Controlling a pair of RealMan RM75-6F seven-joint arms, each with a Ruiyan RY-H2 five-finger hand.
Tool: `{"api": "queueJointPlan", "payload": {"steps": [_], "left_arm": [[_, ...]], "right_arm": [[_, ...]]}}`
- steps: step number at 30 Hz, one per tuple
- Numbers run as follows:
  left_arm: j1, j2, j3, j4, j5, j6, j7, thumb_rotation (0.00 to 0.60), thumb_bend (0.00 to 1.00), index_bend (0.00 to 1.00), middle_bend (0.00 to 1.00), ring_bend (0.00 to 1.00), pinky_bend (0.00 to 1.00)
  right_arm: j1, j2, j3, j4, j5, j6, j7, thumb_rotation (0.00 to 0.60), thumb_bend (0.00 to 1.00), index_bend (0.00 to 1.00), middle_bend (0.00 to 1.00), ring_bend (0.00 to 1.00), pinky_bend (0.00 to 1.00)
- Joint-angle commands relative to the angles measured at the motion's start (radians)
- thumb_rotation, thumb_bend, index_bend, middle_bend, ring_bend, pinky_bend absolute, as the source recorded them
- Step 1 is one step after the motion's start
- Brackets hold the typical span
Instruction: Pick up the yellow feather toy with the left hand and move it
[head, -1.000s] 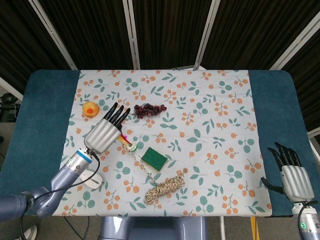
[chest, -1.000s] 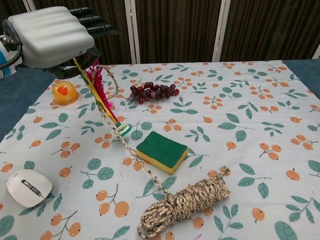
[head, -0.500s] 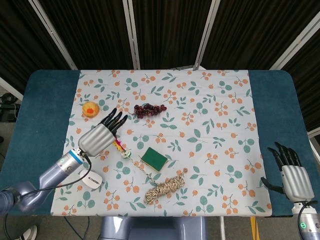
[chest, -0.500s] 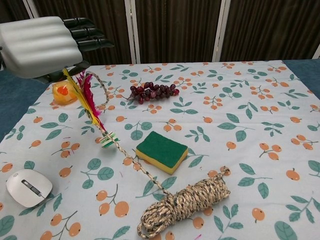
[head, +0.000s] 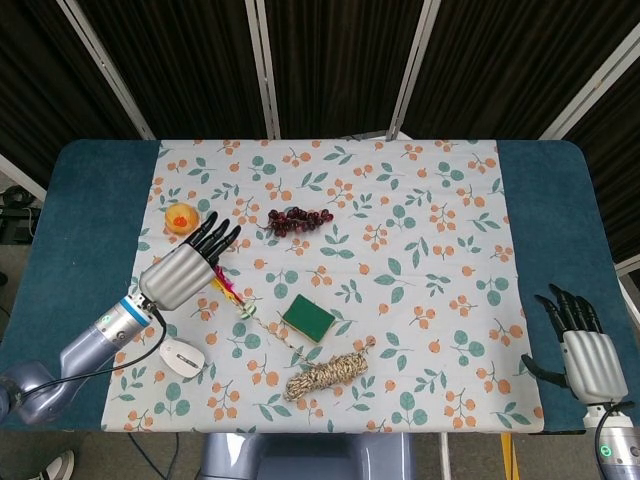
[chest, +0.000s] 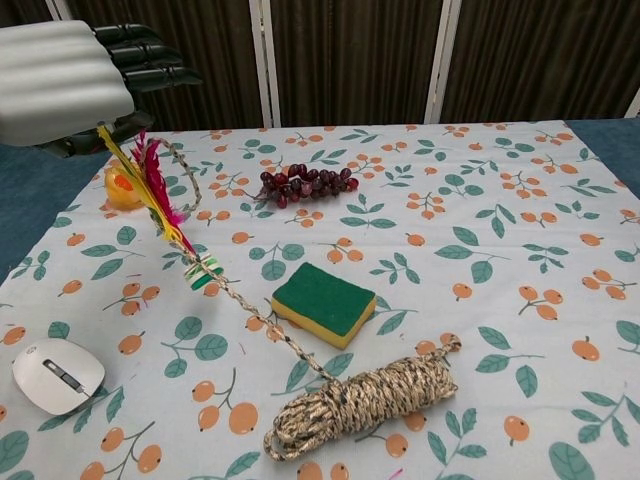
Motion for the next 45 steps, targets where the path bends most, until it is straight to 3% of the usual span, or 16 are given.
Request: {"api": "queueJointPlan", "payload": {"steps": [1,21,24,29,33,39,45], "left_arm": [[0.005,-0.012,-0.008,0.003,0.010,0.002,-0.007,0.600,0.44,0.60,0.03,0.00,0.07],[-0.010,-0.133,-0.042,-0.042,0.094,-0.053,0.050,0.600,0.44,0.57,0.03,0.00,0.07],[-0.007,-0.138,-0.045,-0.046,0.098,-0.054,0.053,0.600,0.43,0.50,0.02,0.00,0.07],[0.000,-0.135,-0.054,-0.053,0.106,-0.045,0.057,0.600,0.35,0.19,0.00,0.00,0.04],[0.009,-0.127,-0.067,-0.068,0.102,-0.030,0.049,0.600,0.32,0.06,0.00,0.00,0.02],[0.022,-0.102,-0.088,-0.099,0.103,-0.003,0.040,0.600,0.28,0.00,0.00,0.00,0.00],[0.090,-0.060,-0.120,-0.179,0.074,0.107,-0.003,0.600,0.25,0.00,0.00,0.00,0.00]], "right_arm": [[0.000,0.000,0.000,0.000,0.000,0.000,0.000,0.600,0.13,0.13,0.00,0.00,0.00],[-0.001,0.004,0.002,0.000,0.002,0.001,0.010,0.600,0.13,0.13,0.00,0.00,0.00],[-0.001,0.004,0.002,0.001,0.002,0.001,0.011,0.600,0.13,0.13,0.00,0.00,0.00],[-0.001,0.004,0.002,0.001,0.002,0.001,0.011,0.600,0.13,0.13,0.00,0.00,0.00],[-0.001,0.004,0.002,0.002,0.000,0.002,0.010,0.600,0.13,0.13,0.00,0.00,0.00],[-0.001,0.003,0.001,0.002,-0.001,0.002,0.007,0.600,0.13,0.13,0.00,0.00,0.00],[-0.002,0.005,0.001,0.005,-0.002,0.005,0.006,0.600,0.13,0.13,0.00,0.00,0.00]]}}
